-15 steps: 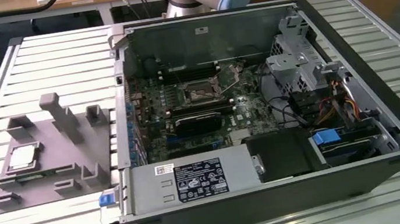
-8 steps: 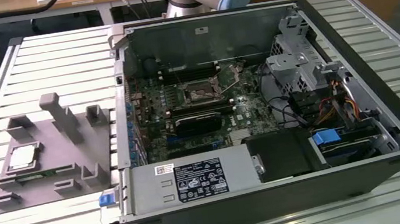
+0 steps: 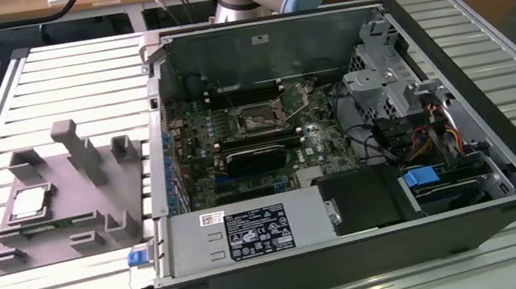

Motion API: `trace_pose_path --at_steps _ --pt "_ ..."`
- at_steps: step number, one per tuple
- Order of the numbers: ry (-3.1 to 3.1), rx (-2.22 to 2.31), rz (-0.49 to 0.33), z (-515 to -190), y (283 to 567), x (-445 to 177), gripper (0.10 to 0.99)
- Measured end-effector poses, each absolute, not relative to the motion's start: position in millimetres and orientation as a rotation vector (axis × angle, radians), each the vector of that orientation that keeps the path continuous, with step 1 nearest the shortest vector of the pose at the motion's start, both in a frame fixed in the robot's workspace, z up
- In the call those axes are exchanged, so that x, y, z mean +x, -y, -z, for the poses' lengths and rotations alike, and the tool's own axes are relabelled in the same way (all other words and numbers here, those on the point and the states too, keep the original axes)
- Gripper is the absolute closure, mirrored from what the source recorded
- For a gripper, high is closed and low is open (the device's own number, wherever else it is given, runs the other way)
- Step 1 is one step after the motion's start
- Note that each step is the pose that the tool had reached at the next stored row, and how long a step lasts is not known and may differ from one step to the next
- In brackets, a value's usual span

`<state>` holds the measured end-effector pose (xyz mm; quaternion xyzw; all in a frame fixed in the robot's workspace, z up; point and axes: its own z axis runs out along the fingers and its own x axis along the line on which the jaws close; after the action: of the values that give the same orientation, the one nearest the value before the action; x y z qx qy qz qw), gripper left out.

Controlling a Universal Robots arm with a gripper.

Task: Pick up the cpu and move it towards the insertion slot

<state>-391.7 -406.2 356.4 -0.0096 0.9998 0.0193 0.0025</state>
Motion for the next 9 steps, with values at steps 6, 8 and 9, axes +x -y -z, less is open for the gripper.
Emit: trace_pose_path --at_steps 6,8,9 --pt "-3.135 -0.030 -0.060 -352.0 406.1 -395.2 0.984" --pt "-3.134 -0.030 -0.062 -348.9 406.1 -397.3 0.984" --pt "-3.132 -0.030 -0.064 -346.3 406.1 -398.5 0.984"
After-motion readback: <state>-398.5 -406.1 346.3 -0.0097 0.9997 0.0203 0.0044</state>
